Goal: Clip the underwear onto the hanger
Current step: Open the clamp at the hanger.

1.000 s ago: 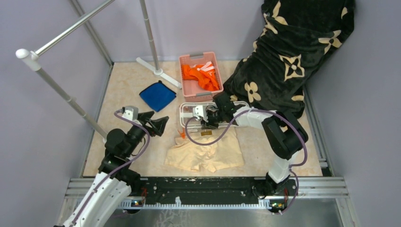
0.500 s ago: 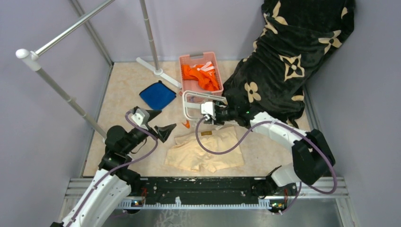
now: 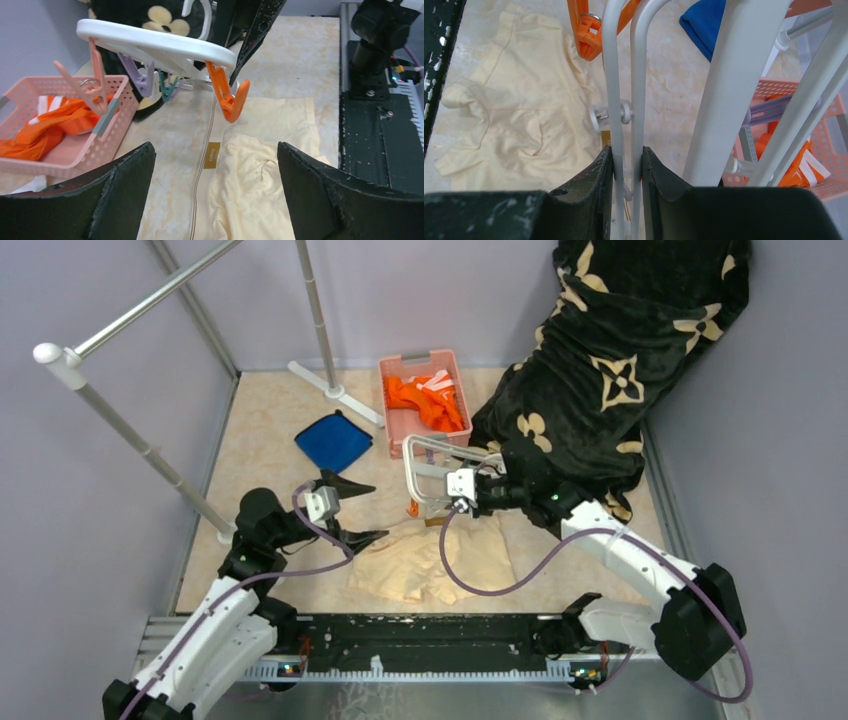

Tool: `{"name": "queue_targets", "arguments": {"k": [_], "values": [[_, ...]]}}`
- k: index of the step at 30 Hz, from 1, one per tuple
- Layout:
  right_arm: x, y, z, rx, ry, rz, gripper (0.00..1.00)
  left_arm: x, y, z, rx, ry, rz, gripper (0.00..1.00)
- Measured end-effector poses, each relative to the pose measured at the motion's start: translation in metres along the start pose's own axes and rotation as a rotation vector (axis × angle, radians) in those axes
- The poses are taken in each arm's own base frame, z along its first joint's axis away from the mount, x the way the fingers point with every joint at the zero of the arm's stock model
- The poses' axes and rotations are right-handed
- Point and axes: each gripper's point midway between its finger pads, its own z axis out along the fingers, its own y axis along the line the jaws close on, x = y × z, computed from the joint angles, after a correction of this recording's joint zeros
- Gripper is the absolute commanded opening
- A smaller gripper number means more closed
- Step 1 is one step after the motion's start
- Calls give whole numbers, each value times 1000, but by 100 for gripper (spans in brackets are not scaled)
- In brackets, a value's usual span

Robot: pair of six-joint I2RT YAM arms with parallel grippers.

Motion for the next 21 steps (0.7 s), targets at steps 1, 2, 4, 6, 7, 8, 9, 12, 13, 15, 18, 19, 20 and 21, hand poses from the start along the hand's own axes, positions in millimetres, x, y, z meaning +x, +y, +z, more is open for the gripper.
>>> {"name": "queue_targets", "arguments": {"k": [1, 2, 4, 6, 7, 8, 9, 12, 13, 15, 18, 19, 20, 21], "values": [[-1, 2, -2, 2, -4, -5, 0, 2, -2, 3, 30, 5, 0, 94], [-2, 4, -4, 4, -6, -11, 0, 2, -3, 6, 56, 7, 0, 94], [-3, 6, -7, 9, -10, -20, 0, 2, -3, 13, 100, 11, -2, 93], [-2, 10, -10, 11, -11, -32, 0, 2, -2, 18, 136, 10, -3, 91], [-2, 11, -11, 11, -11, -35, 0, 2, -3, 21, 155, 7, -3, 91], [-2, 13, -12, 11, -12, -37, 0, 0, -3, 23, 170, 3, -3, 90], [-1, 14, -12, 11, -11, -37, 0, -1, -2, 26, 185, -3, -1, 89], [0, 15, -12, 12, -13, -39, 0, -4, -4, 32, 222, -14, 0, 87], [0, 15, -12, 13, -14, -40, 0, -5, -5, 35, 233, -17, 0, 87], [-1, 16, -12, 12, -16, -40, 0, -7, -9, 39, 256, -21, -9, 87], [-1, 15, -12, 12, -17, -40, 0, -8, -11, 44, 276, -24, -36, 88], [-1, 15, -12, 12, -17, -41, 0, -8, -12, 46, 282, -25, -48, 89], [-1, 15, -12, 12, -17, -41, 0, -8, -12, 47, 289, -25, -61, 90], [-1, 15, -12, 12, -18, -41, 0, -8, -14, 48, 298, -25, -75, 90]]}}
